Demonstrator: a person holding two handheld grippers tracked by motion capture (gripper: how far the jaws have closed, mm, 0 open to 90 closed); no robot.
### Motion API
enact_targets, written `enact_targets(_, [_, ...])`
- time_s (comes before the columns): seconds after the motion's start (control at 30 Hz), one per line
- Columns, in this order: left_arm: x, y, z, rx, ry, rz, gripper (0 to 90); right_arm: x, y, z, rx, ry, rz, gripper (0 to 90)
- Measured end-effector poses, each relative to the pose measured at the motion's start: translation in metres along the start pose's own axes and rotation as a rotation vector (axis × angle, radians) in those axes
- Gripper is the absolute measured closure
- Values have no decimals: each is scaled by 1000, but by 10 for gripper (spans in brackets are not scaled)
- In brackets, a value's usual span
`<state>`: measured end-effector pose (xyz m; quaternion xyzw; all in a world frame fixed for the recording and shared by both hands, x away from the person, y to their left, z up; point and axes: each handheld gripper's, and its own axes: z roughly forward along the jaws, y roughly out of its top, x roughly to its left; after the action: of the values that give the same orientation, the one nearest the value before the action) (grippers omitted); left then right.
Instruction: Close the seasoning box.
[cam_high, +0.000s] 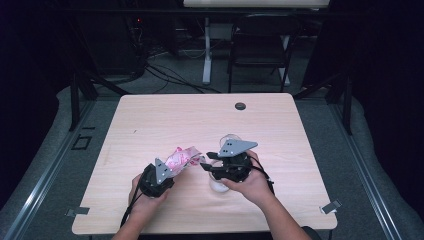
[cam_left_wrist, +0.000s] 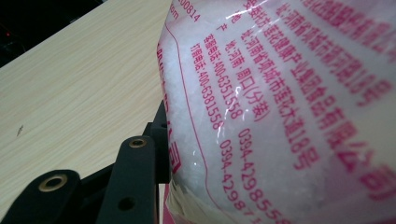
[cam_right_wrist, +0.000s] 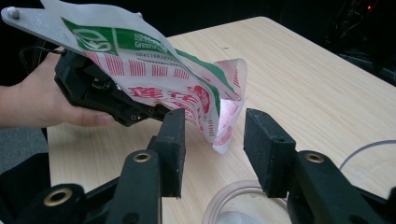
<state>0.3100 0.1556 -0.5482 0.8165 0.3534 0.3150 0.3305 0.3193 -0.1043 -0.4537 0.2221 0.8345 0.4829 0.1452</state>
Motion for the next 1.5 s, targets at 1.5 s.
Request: enact_targets(1.5, [-12,37,7,-15,45,229,603,12,9,-10,-3,-25,-210,667])
